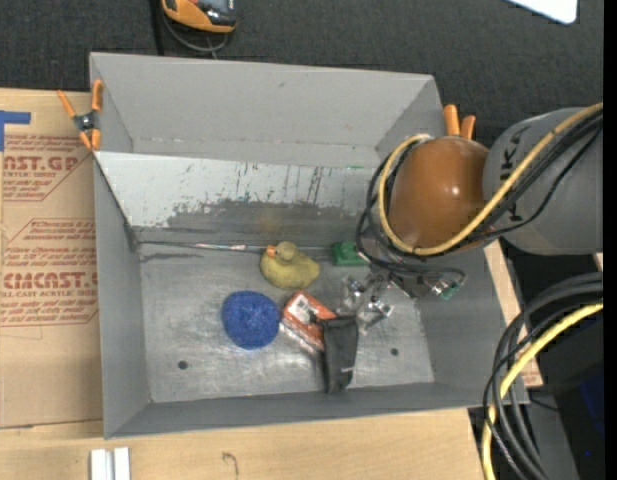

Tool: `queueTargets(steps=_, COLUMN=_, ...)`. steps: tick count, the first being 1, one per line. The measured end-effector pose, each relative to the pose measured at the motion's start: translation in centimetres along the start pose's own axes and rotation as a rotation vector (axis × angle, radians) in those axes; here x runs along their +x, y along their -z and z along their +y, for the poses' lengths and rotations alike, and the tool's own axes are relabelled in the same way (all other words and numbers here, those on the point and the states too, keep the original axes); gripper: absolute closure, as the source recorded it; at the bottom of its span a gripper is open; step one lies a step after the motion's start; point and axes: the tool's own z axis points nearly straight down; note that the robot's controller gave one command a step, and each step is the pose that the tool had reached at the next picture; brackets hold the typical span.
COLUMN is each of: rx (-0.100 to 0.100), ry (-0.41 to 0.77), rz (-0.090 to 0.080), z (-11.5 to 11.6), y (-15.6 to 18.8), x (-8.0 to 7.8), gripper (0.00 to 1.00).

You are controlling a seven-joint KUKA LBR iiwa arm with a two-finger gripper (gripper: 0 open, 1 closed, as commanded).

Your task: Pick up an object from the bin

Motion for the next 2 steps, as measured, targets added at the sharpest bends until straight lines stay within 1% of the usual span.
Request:
queueTargets(steps=1, rx=0.001, ry=0.0, rz=-0.002, z=-0.01, y=0.91, x=-0.07, gripper=1.0)
queueTargets(steps=2, rx=-0.002, ry=0.0, rz=0.0, z=0.08, y=1.79, x=-0.05, gripper=1.0)
